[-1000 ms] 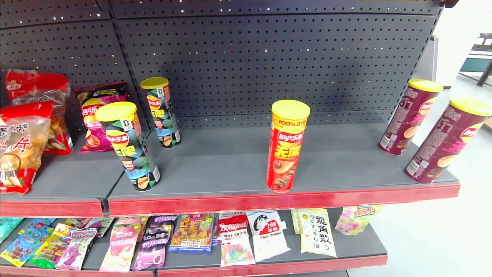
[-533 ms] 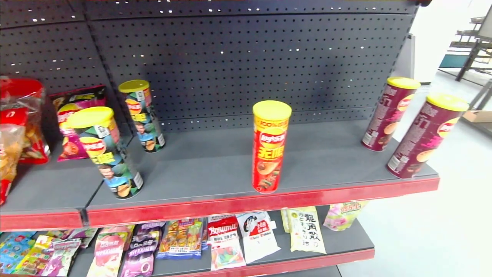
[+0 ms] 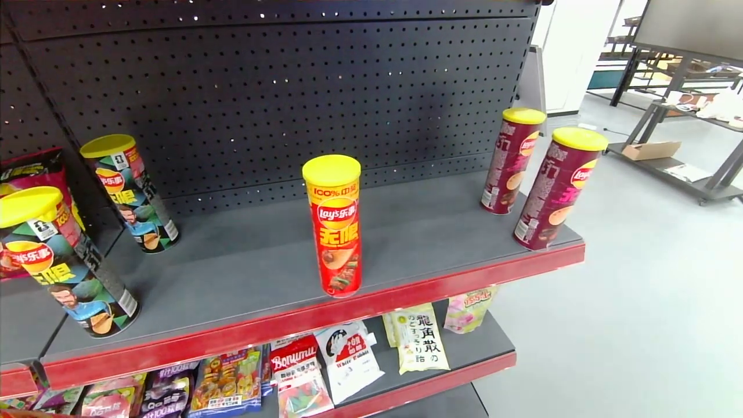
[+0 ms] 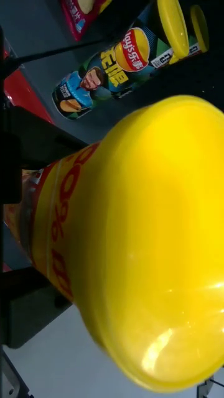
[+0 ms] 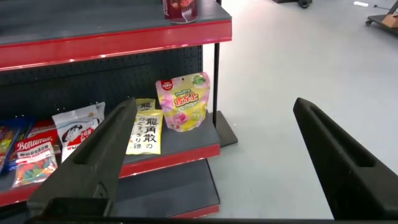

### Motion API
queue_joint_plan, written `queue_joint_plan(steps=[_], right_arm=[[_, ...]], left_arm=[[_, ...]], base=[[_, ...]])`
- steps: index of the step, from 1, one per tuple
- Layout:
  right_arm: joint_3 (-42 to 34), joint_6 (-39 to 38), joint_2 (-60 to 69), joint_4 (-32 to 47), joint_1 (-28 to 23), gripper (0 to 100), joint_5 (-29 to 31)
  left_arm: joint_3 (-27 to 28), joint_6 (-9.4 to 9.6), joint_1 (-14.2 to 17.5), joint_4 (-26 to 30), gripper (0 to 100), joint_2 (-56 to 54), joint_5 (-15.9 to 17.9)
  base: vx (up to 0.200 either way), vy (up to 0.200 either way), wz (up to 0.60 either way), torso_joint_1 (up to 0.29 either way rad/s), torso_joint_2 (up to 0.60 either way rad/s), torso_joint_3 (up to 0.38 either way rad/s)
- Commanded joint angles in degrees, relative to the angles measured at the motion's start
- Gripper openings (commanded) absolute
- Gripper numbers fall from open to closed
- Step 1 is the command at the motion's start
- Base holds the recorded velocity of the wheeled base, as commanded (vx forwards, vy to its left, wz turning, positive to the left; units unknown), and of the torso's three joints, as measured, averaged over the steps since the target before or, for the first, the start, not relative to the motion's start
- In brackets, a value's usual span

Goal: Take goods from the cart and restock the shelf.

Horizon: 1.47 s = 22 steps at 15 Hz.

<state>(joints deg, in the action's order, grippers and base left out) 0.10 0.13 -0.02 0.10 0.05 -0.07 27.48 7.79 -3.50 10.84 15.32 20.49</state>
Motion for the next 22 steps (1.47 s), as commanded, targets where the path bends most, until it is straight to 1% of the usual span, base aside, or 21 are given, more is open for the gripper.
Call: queue_joint_plan(steps=[1,3,5,6,7,8,9,11,12,13,14,15,16,17,18,19,20,21,22], right_arm=[[-0.01,0.04,0.02,-0.01,0.04,100,-0.01],[-0.01,-0.05,0.02,-0.01,0.04,100,-0.01],[-0.01,0.04,0.02,-0.01,0.04,100,-0.01],[-0.01,0.04,0.02,-0.01,0.04,100,-0.01],[-0.01,0.04,0.02,-0.01,0.04,100,-0.01],[-0.01,0.04,0.02,-0.01,0.04,100,-0.01],[-0.01,-0.05,0.02,-0.01,0.04,100,-0.01],[-0.01,0.04,0.02,-0.01,0.04,100,-0.01],[-0.01,0.04,0.02,-0.01,0.04,100,-0.01],[-0.01,0.04,0.02,-0.01,0.04,100,-0.01],[-0.01,0.04,0.02,-0.01,0.04,100,-0.01],[-0.01,0.04,0.02,-0.01,0.04,100,-0.01],[-0.01,0.04,0.02,-0.01,0.04,100,-0.01],[-0.01,-0.05,0.02,-0.01,0.04,100,-0.01],[-0.01,0.04,0.02,-0.01,0.04,100,-0.01],[-0.01,-0.05,0.02,-0.01,0.04,100,-0.01],[-0.01,0.04,0.02,-0.01,0.04,100,-0.01],[-0.01,0.04,0.02,-0.01,0.04,100,-0.01],[-0.01,0.04,0.02,-0.01,0.04,100,-0.01]], left_arm=[[0.03,-0.06,-0.02,-0.64,0,3.66,-0.01],[-0.06,-0.41,-0.1,-3.63,0,8.67,0.07],[-0.06,-0.41,-0.28,-8.55,0,15.17,0.87],[-0.06,-0.41,-0.19,-14.88,0,22.12,2.53],[0.03,-0.41,-0.19,-17.34,0,24.75,2.8],[0.56,-0.41,-0.28,-24.02,0,32.23,2.97],[1.09,-0.41,-0.28,-27.45,0,36.53,2.97],[3.2,-0.49,-0.28,-32.19,0,43.39,2.97],[6.01,-0.58,-0.98,-35.8,0,49.36,2.97],[8.21,-0.85,-2.48,-38.17,0,53.32,2.89],[10.32,-1.9,-2.74,-40.19,0,56.92,2.89],[11.9,-3.22,-3.97,-41.77,0,59.3,2.89],[12.95,-3.66,-5.55,-42.13,0,61.14,2.97],[14.36,-3.48,-5.99,-42.57,0,64.74,2.97],[16.82,-3.83,-5.99,-43.09,0,67.56,2.89],[20.07,-4.36,-6.08,-42.92,0,70.63,2.8],[22.97,-4.19,-6.26,-42.83,0,73.53,2.36],[26.14,-3.92,-6.96,-42.65,0,76.52,1.48],[29.39,-4.1,-7.93,-42.65,0,79.95,-0.89]], base=[[0.0,0.0,0.0,0.0,0.0,0.0],[0.0,0.0,0.0,0.0,0.0,0.0],[0.0,0.0,0.0,0.0,0.0,0.0],[0.0,0.0,0.0,0.0,0.0,0.0],[0.0,0.0,0.0,0.0,0.0,0.0],[0.0,0.0,0.0,0.0,0.0,0.0],[0.0,0.0,0.0,0.0,0.0,0.0],[0.0,0.0,0.0,0.0,0.0,0.0],[0.0,0.0,0.0,0.0,0.0,0.0],[0.0,0.0,0.0,0.0,0.0,0.0],[0.0,0.0,0.0,0.0,0.0,0.0],[0.0,0.0,0.0,0.0,0.0,0.0],[0.0,0.0,0.0,0.0,0.0,0.0],[0.0,0.0,0.0,0.0,0.0,0.0],[0.0,0.0,0.0,0.0,0.0,0.0],[0.0,0.0,0.0,0.0,0.0,0.0],[0.0,0.0,0.0,0.0,0.0,0.0],[0.0,0.0,0.0,0.0,0.0,0.0],[0.0,0.0,0.0,0.0,0.0,0.0]])
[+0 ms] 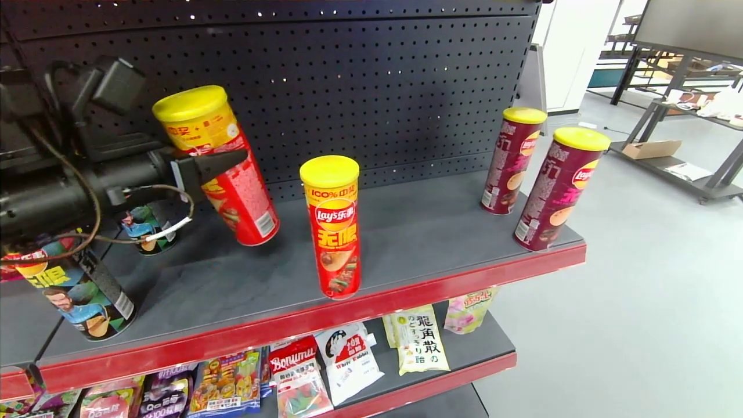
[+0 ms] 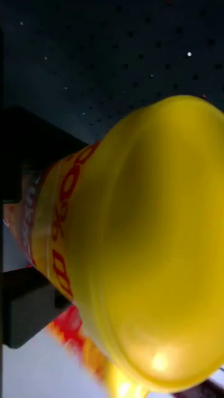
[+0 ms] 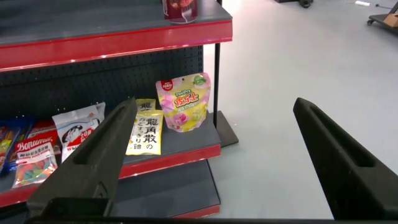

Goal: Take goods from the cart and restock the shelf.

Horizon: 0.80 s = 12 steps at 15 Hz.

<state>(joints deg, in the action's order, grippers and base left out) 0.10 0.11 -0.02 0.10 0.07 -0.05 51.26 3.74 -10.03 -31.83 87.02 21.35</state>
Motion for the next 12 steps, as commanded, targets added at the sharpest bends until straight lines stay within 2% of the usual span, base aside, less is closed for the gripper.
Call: queue_joint_plan(steps=[1,2,5,7,8,9,12], right_arm=[[-0.01,-0.02,0.02,-0.01,0.01,100,-0.04],[-0.01,0.07,0.02,-0.01,0.01,100,-0.04],[-0.01,-0.02,0.02,-0.01,0.01,100,-0.04],[-0.01,0.07,0.02,-0.01,0.01,100,-0.04],[-0.01,0.07,0.02,-0.01,0.01,100,-0.04],[-0.01,0.07,0.02,-0.01,0.01,100,-0.04],[-0.01,-0.02,0.02,-0.01,0.01,100,-0.04]], left_arm=[[8.59,-0.4,-1.57,0.1,0,10.89,-4.21],[10.97,-0.49,-1.74,0.1,0,13.18,-6.05],[14.74,-1.28,-2.97,0.1,0,18.36,-8.69],[17.73,-3.39,-4.38,0.1,0,21.18,-11.77],[21.78,-6.2,-5.61,0.01,0,23.9,-14.4],[23.53,-6.82,-5.79,0.01,0,25.4,-14.75],[24.94,-6.64,-7.11,-0.07,0,28.03,-14.67]], base=[[0.0,0.0,0.0,0.0,0.0,0.0],[0.0,0.0,0.0,0.0,0.0,0.0],[0.0,0.0,0.0,0.0,0.0,0.0],[0.0,0.0,0.0,0.0,0.0,0.0],[0.0,0.0,0.0,0.0,0.0,0.0],[0.0,0.0,0.0,0.0,0.0,0.0],[0.0,0.0,0.0,0.0,0.0,0.0]])
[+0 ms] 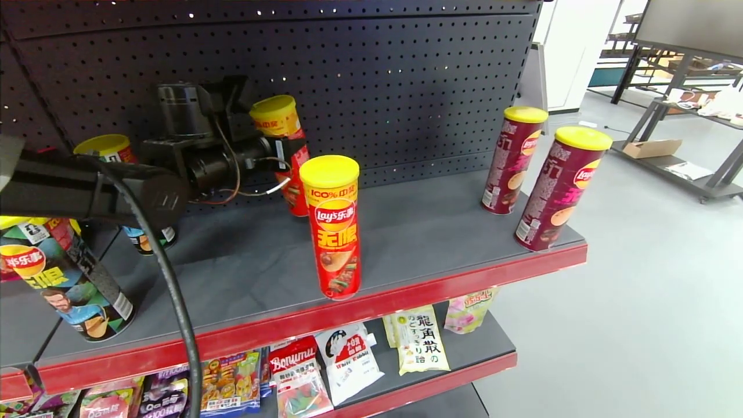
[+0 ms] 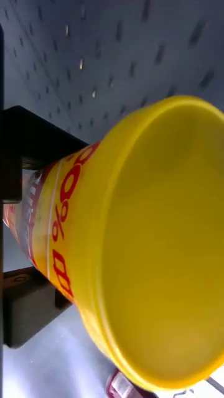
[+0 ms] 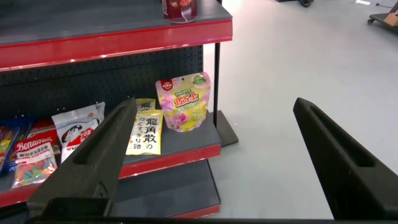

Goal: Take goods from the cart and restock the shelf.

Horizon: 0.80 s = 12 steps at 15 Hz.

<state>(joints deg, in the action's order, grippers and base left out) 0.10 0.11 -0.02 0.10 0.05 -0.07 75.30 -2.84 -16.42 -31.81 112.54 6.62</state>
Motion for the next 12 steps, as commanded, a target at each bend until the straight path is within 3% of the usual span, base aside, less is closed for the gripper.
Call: queue_joint_plan(steps=[1,12], right_arm=[[-0.01,-0.02,0.02,-0.01,0.04,100,-0.01],[-0.01,0.07,0.02,-0.01,0.04,100,-0.01]], left_arm=[[0.9,-0.06,-1.42,-0.1,0,2.94,0.06],[6.17,0.03,-2.74,-0.63,0,7.6,-0.03]], base=[[0.0,0.0,0.0,0.0,0.0,0.0],[0.0,0.0,0.0,0.0,0.0,0.0]])
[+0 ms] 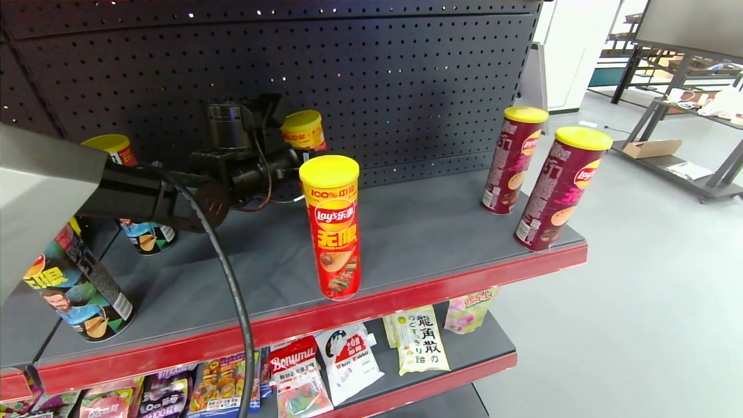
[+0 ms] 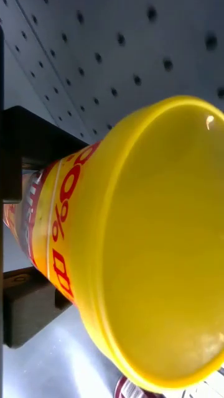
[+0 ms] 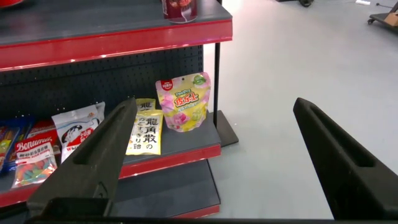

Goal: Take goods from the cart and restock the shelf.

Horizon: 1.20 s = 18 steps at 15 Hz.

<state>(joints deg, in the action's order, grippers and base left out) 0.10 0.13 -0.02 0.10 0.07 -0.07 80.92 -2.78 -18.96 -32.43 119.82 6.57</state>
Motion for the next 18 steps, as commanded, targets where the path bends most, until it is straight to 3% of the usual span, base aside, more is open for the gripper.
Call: queue_joint_plan(steps=[1,6,9,18], right_arm=[[-0.01,-0.05,0.02,-0.01,0.01,100,-0.01],[-0.01,-0.05,0.02,-0.01,0.01,100,-0.01],[-0.01,0.04,0.02,-0.01,0.01,100,-0.01],[-0.01,-0.05,0.02,-0.01,0.01,100,-0.01]], left_arm=[[1.34,0.05,-0.29,0.0,0,0.59,0.02],[1.52,0.41,-0.64,0.17,0,1.03,0.02],[1.52,2.16,-0.64,0.52,0,1.03,0.02],[1.96,1.99,-1.52,0.52,0,1.82,1.08]], base=[[0.0,0.0,0.0,0.0,0.0,0.0],[0.0,0.0,0.0,0.0,0.0,0.0],[0.0,0.0,0.0,0.0,0.0,0.0],[0.0,0.0,0.0,0.0,0.0,0.0]])
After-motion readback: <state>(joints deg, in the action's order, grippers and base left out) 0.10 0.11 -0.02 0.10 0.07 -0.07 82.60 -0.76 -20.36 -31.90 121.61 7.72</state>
